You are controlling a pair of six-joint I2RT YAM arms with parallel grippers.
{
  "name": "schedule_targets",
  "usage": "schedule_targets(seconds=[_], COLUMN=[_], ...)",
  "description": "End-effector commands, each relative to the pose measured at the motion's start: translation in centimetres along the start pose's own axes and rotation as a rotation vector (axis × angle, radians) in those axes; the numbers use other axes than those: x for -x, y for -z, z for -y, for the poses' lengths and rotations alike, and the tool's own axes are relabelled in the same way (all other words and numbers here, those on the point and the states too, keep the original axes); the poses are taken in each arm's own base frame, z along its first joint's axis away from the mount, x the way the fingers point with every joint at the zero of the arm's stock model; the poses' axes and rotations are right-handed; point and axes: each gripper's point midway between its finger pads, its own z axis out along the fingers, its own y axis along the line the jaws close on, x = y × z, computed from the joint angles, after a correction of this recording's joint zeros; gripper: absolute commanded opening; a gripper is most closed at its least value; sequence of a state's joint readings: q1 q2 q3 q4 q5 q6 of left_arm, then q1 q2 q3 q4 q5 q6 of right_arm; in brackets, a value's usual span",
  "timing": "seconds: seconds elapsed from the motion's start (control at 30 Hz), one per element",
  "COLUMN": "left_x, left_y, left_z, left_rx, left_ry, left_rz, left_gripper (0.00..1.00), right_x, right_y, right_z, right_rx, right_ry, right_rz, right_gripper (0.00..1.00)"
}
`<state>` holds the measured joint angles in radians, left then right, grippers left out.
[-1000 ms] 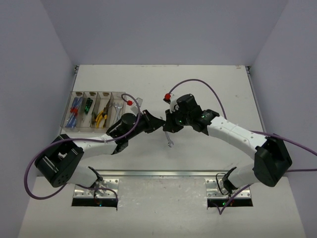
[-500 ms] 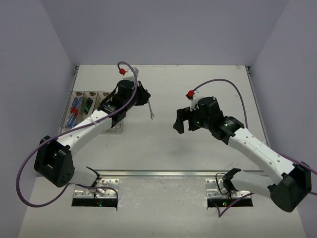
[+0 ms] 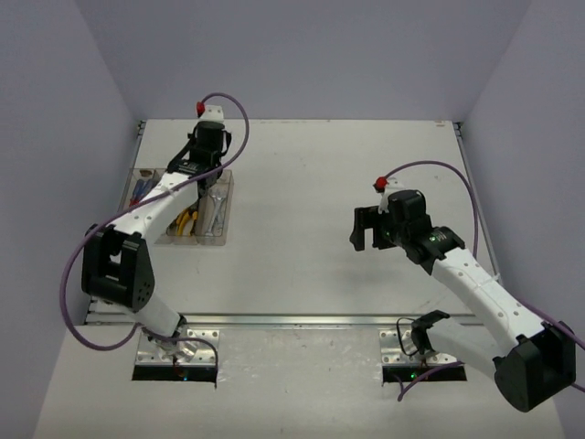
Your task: Sort the tools into containers
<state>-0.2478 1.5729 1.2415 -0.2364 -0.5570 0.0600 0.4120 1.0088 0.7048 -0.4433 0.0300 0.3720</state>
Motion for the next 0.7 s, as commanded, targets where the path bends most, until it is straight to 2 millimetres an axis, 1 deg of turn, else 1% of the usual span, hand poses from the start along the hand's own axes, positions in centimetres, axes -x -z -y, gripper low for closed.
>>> schedule_targets(seconds=[0.0,0.07,0.13,0.27,0.37,0.43,0.47,0.53,0.6,0.67], left_x=[-4.8,-6.6,-6.9,-6.6,-5.9,-5.7,-6.0,-6.7,-6.9,-6.4], left_y=[-4.3,-4.8,-4.7,-4.4,-3.8,-3.7,-3.5,-3.4,-3.2,-2.7], left_z=[1.8,3.2,4.2,4.9,4.6,4.9,4.8,5.2,5.3,5.0], left_rx=[-0.019,-0.067,-0.115,-0.158,-0.164,-0.181,-0.183,-0.187,-0.190,-0.178], left_ry=[-0.080,-0.077,-0.048,-0.034,-0.029,-0.027,-0.035,-0.016,-0.011,0.016], left_rz=[-0.135,-0.202,-0.213,-0.212,-0.204,-0.208,-0.224,-0.277,-0.303,-0.311], left_gripper=[0.00,0.00,0.00,0.00,0.00,0.03,0.13,0.23,0.36,0.67], right_x=[0.9,1.0,0.9,0.9,0.8,0.7,0.7,0.8,0.7,0.6], right_y=[-0.1,-0.1,-0.2,-0.2,-0.3,-0.4,-0.3,-0.3,-0.4,-0.5], right_z=[0.0,0.0,0.0,-0.3,-0.5,-0.5,-0.6,-0.6,-0.7,-0.8], right_rx=[0.019,0.021,0.021,0.036,0.050,0.053,0.054,0.058,0.062,0.070], right_ry=[0.004,0.005,0.005,0.004,0.005,0.005,0.005,0.005,0.007,0.011], right_rz=[0.042,0.045,0.045,0.042,0.038,0.031,0.032,0.035,0.030,0.024], right_gripper=[0.99,0.99,0.99,0.99,0.99,0.99,0.99,0.99,0.99,0.99])
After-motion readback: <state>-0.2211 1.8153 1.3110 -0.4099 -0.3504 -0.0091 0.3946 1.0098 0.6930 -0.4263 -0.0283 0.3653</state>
